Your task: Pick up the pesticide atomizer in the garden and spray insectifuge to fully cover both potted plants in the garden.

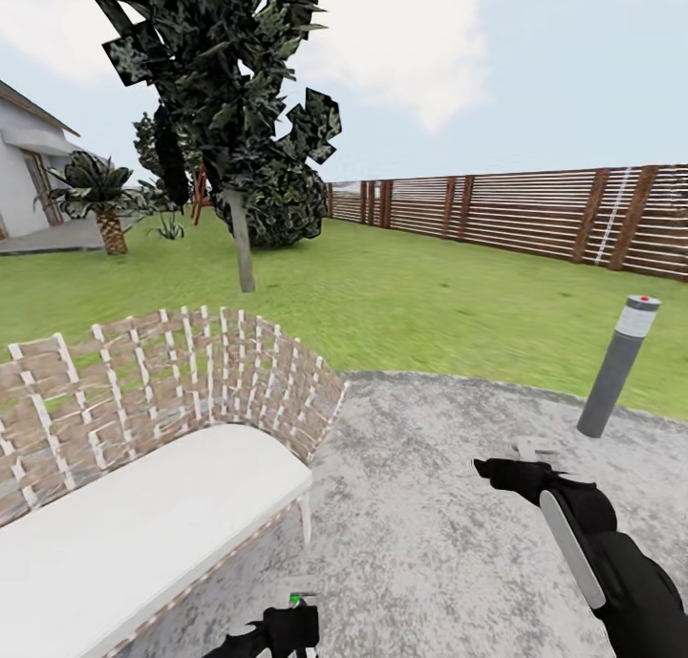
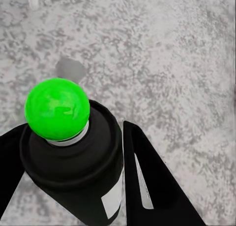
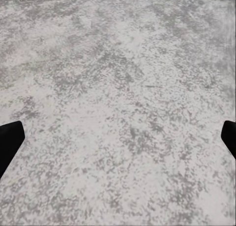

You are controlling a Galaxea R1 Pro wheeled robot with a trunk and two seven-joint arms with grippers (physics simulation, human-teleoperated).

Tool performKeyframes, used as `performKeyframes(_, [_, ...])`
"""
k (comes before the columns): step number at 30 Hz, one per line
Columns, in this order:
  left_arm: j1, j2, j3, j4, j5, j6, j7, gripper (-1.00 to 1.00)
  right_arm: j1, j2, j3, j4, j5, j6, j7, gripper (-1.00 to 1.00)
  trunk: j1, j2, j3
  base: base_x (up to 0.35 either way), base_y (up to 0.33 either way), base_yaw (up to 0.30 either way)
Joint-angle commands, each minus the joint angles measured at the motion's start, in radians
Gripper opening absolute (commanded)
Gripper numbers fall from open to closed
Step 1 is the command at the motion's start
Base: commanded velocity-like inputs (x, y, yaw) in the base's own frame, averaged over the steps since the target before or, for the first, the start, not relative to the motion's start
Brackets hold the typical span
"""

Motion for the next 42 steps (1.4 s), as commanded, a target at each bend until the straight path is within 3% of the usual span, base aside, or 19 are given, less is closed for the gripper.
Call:
performKeyframes(1, [0.0, 0.0, -0.005, 0.0, -0.001, 0.0, 0.0, -1.0, 0.0, 0.0, 0.0, 0.0, 0.0, 0.0, 0.0, 1.0, 0.0, 0.0, 0.0, 0.317, -0.084, -0.292])
performKeyframes(16, [0.0, 0.001, -0.01, 0.0, -0.001, 0.0, -0.001, -1.0, 0.0, 0.0, -0.003, 0.002, 0.0, 0.001, -0.002, 1.0, 0.0, 0.0, 0.0, 0.296, -0.174, -0.292])
performKeyframes(22, [0.0, 0.001, -0.011, 0.0, 0.001, 0.0, -0.001, -1.0, 0.028, -0.012, -0.01, 0.019, 0.0, 0.15, 0.001, 1.0, 0.0, 0.0, 0.0, 0.316, 0.0, -0.151])
performKeyframes(27, [0.0, 0.001, -0.011, 0.0, 0.001, 0.0, -0.001, -1.0, 0.034, -0.012, -0.014, 0.014, 0.0, 0.153, 0.002, 1.0, 0.0, 0.0, 0.0, 0.318, 0.093, -0.265])
performKeyframes(32, [0.0, 0.0, -0.011, 0.0, 0.0, 0.001, -0.001, -1.0, 0.034, -0.012, -0.042, 0.011, 0.0, 0.153, 0.003, 1.0, 0.0, 0.0, 0.0, 0.294, 0.067, -0.29])
performKeyframes(42, [0.001, 0.0, -0.011, 0.0, 0.001, 0.0, -0.001, -1.0, 0.034, -0.012, -0.046, 0.008, 0.0, 0.153, 0.002, 1.0, 0.0, 0.0, 0.0, 0.022, 0.002, -0.292])
